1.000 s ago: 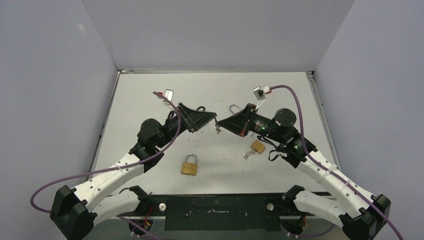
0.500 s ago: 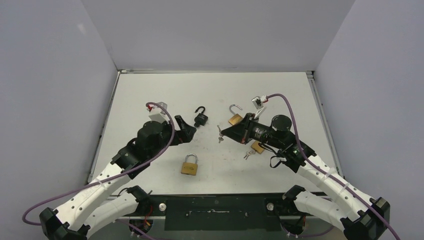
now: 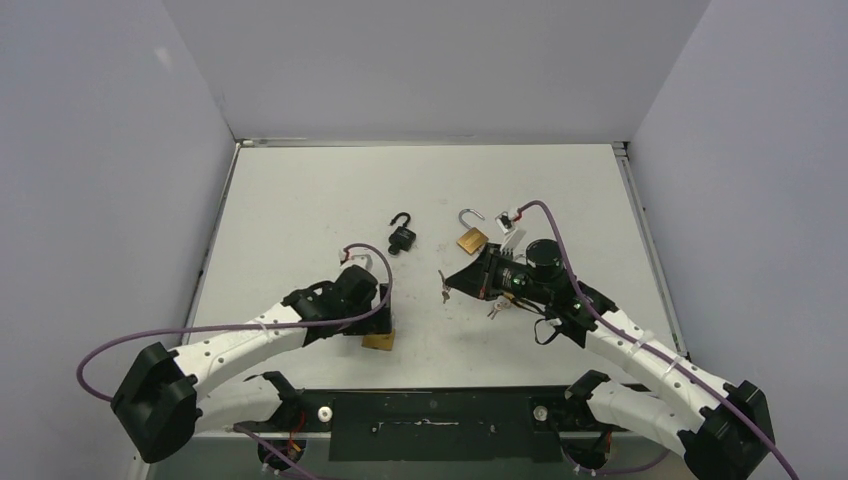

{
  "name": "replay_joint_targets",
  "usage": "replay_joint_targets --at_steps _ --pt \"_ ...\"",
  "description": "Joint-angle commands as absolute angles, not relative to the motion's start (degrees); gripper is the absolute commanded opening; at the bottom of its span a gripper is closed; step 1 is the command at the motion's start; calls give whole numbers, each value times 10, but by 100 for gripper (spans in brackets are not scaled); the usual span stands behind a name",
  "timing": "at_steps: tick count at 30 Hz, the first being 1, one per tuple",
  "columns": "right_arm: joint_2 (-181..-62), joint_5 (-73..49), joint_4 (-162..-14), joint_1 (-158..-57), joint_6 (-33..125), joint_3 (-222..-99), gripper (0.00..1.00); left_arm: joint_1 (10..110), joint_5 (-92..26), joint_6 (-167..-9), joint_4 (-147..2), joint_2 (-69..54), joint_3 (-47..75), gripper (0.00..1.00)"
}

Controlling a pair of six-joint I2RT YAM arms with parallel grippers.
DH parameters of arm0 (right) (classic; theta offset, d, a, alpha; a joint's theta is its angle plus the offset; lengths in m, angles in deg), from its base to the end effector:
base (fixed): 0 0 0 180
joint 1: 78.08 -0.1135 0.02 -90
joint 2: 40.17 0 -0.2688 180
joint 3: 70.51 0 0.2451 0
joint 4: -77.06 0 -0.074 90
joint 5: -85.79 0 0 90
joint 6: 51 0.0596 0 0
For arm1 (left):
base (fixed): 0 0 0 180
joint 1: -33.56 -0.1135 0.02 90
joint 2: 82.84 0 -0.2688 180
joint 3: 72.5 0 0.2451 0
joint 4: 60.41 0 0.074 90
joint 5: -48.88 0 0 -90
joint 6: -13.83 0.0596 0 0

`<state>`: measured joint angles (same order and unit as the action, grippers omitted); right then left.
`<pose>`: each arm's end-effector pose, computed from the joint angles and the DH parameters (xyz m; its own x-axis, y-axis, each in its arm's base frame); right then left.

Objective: Unlock with the key

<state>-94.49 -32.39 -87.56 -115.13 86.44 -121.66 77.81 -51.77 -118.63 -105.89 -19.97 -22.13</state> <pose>0.1649 0.1598 0.2780 -0.8261 0.1898 -0.5306 -0.4139 0.4346 0.7999 0.1560 -0.1366 0.1873 -0.8636 -0.0849 -0.4969 0.0442 0.9692 -0.2423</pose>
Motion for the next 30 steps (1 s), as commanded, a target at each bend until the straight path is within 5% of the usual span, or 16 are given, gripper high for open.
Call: replay_joint_targets --at_steps 1,9,16,21,30 --pt "-948 -307 -903 -1147 868 -1209 0 817 -538 -1218 -1047 -166 -225 96" --pt "-953 -306 -905 -1144 872 -1196 0 874 -599 -1252 -1025 -79 -224 82" --pt "-951 -311 -899 -1139 869 -1195 0 891 -641 -1257 -1040 -3 -188 79" --pt "-945 -313 -894 -1131 869 -1193 0 908 -644 -1262 -1066 44 -165 64" --pt "-928 -315 -882 -1118 868 -1191 0 912 -603 -1301 -1093 61 -175 58"
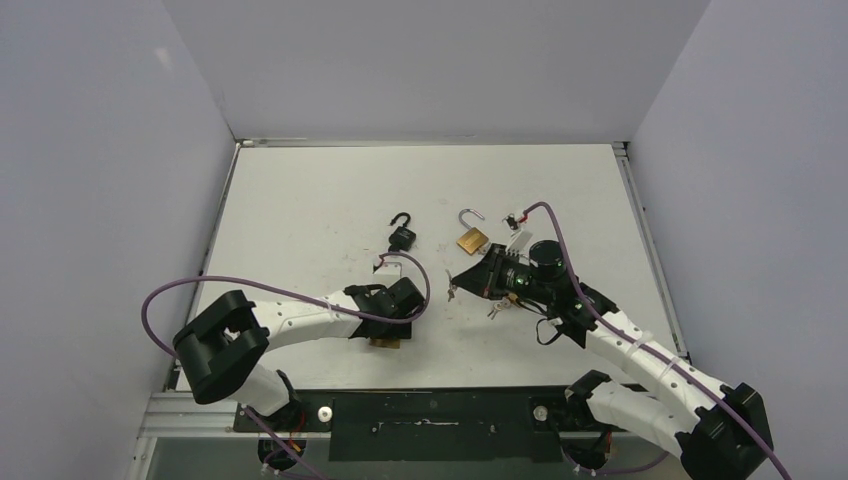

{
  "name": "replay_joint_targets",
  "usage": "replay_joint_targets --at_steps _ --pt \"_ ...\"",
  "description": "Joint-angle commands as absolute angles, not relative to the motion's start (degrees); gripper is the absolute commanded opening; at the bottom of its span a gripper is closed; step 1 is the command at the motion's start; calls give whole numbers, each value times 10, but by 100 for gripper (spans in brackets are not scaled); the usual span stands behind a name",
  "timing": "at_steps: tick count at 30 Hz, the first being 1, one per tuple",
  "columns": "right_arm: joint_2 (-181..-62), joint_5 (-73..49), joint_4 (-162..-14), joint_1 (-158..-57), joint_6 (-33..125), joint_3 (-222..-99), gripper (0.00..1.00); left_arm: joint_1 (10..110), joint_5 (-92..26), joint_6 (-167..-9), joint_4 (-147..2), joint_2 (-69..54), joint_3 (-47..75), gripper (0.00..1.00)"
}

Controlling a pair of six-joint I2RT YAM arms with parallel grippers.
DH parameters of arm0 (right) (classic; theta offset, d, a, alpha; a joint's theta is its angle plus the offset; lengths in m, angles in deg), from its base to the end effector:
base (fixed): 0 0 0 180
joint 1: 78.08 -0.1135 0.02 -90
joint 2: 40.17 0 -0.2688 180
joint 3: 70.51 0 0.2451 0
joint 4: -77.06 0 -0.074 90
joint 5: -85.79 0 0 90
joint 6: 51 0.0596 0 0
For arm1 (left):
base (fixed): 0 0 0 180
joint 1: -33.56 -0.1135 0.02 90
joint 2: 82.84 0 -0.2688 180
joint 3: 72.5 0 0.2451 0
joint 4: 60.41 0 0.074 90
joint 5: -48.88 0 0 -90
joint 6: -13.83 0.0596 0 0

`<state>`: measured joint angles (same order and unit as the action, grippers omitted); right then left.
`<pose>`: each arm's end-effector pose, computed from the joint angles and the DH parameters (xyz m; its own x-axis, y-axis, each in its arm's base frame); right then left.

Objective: Unlock with the key

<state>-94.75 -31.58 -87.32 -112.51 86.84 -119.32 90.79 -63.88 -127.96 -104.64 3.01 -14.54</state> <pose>0.1711 0.1505 0.2616 -0.8358 0.2252 -0.5007 -0.3510 0.4821 0.8028 0.1584 -0.2034 0.1442 -0.8774 0.0243 -0.4792 0.0351 0.9993 -0.0135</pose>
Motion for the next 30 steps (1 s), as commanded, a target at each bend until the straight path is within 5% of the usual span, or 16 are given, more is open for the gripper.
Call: replay_joint_targets --at_steps 1,4,8,16,30 --pt "-927 -315 -874 -1118 868 -1190 0 912 -602 -1305 -1091 60 -176 52" --pt "-925 -315 -872 -1117 865 -1188 0 909 -605 -1297 -1085 40 -166 35" --pt "-930 -327 -879 -1122 847 -1188 0 876 -590 -1287 -1072 -16 -126 29" --pt "-956 -339 -926 -1181 805 -1196 0 741 -468 -1345 -978 -145 -95 27" --pt "-1082 -231 -914 -1283 783 -1283 0 661 -304 -1552 -848 -215 -138 26"
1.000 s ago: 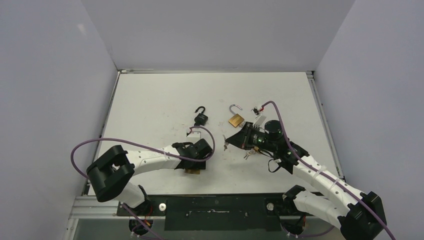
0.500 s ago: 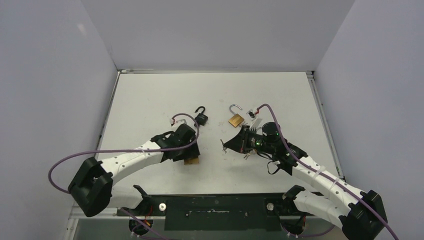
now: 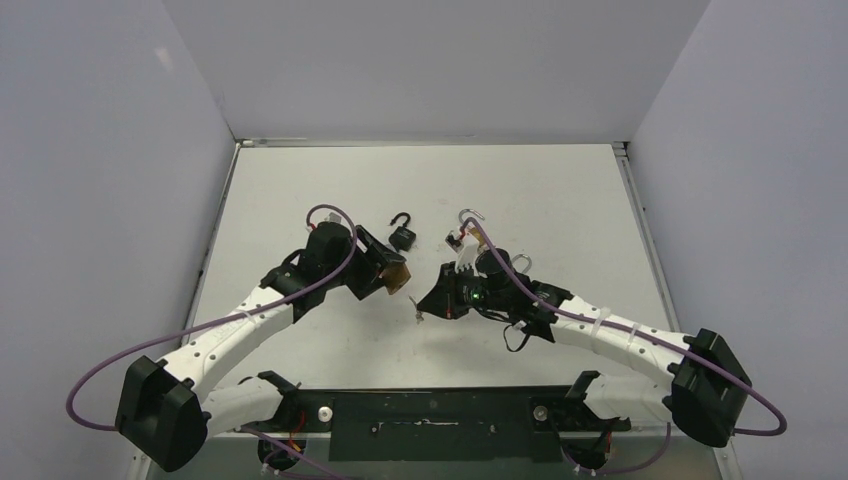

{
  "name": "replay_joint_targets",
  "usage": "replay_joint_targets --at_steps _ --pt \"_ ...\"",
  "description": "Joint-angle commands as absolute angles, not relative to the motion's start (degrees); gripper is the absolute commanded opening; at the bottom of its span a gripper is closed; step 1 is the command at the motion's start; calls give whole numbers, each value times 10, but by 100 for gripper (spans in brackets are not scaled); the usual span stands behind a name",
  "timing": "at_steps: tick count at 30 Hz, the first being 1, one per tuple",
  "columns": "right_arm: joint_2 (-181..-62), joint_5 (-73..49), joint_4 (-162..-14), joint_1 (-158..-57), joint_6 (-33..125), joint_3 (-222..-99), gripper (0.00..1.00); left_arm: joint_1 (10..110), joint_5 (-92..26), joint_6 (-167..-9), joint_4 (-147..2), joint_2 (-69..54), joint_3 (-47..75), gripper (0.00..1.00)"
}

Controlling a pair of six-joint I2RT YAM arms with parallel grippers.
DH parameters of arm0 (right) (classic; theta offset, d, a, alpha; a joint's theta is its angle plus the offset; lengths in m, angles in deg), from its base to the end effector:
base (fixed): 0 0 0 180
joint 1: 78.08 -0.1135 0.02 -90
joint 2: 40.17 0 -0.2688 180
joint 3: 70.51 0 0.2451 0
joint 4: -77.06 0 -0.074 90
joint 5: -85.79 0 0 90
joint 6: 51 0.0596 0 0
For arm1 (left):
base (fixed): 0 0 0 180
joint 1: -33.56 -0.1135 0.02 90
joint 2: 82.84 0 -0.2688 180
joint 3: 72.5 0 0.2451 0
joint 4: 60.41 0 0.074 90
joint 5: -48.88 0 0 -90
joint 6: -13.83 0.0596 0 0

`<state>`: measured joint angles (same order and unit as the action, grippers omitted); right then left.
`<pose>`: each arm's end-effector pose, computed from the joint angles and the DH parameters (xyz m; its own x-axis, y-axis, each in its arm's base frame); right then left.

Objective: Unlock with the key

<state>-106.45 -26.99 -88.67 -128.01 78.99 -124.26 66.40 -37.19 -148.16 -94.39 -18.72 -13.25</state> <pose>0.1537 0.2186 0.2483 -0.8188 -0.0529 -0.5717 -0.5245 0.4738 0.7074 0.2085 -0.1395 0.2508 -0.7201 -0.6644 -0.1999 -0.3201 0.5737 -0.7539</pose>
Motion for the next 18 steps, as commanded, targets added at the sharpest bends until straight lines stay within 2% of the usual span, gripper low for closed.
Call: replay_joint_targets --at_steps 1,18 --pt "-1086 -229 -913 -1283 782 -1287 0 661 -302 -1556 -846 -217 -142 25" --pt "-1122 -245 -911 -1284 780 -1308 0 661 -297 -1581 -827 -220 -156 23"
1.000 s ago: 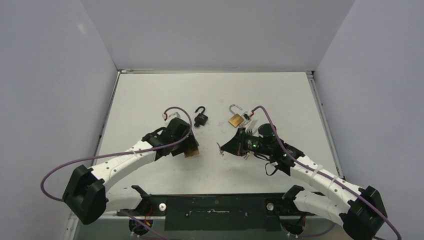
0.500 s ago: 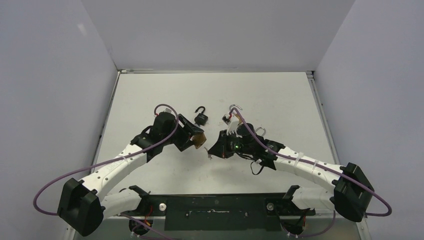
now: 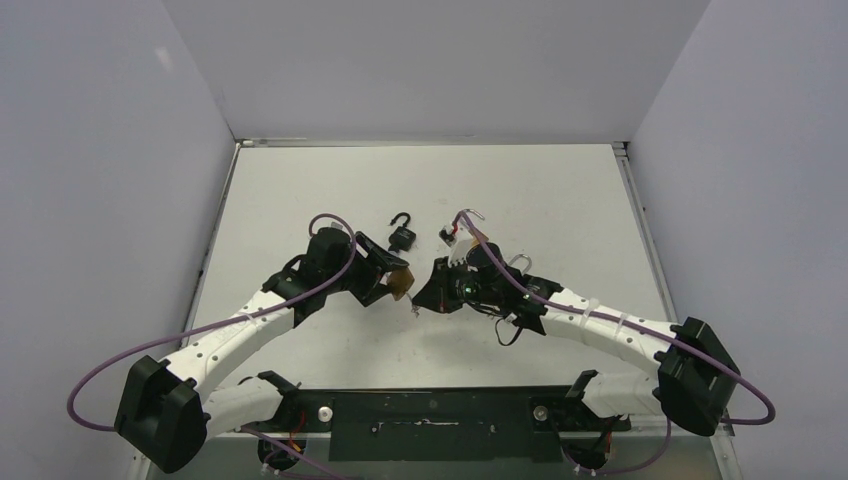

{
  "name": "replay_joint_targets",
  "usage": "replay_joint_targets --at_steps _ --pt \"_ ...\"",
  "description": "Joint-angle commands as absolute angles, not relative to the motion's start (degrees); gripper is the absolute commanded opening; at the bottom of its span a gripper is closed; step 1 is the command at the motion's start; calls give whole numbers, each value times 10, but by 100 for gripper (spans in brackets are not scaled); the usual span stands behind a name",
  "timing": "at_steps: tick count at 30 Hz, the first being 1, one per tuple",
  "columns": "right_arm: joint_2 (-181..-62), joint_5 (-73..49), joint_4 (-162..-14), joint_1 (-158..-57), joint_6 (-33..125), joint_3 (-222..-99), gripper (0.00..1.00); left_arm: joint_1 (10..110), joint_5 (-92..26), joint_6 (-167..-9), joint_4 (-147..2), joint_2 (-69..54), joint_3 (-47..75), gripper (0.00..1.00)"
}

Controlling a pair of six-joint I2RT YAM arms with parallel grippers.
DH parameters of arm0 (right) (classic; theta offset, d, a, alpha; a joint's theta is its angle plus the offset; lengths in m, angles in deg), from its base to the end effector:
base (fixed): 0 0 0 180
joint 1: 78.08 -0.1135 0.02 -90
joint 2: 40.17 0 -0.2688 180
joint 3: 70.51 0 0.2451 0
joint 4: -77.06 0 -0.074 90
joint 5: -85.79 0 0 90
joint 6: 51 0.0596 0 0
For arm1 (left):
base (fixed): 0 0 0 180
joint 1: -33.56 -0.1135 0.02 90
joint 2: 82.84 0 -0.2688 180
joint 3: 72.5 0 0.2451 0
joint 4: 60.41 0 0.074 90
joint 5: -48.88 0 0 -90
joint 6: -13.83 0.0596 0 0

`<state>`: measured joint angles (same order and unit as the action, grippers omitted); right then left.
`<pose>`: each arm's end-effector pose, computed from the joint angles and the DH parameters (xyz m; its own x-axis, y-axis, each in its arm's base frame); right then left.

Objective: Unlock with the key

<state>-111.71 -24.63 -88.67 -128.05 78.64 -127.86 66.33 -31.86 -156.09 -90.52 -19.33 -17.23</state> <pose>0.1685 0.2329 0.2465 -0.8197 -0.0463 -0.5709 -0.5090 0.5161 0.6889 0.2024 -0.1417 0.2365 -0.7218 -0.6911 -0.0390 -0.4016 0.4639 -0.7896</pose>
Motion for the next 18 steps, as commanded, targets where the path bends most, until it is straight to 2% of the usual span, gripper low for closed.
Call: replay_joint_targets --at_steps 1,13,18 --pt "-1121 -243 -912 -1284 780 -1307 0 661 -297 -1582 -828 -220 -157 23" --pt "-1141 -200 -898 -1282 799 -1333 0 661 -293 -1593 -814 -223 -169 22" --pt "-1158 -163 -848 -1281 819 -1359 0 662 -301 -1601 -819 -231 -171 19"
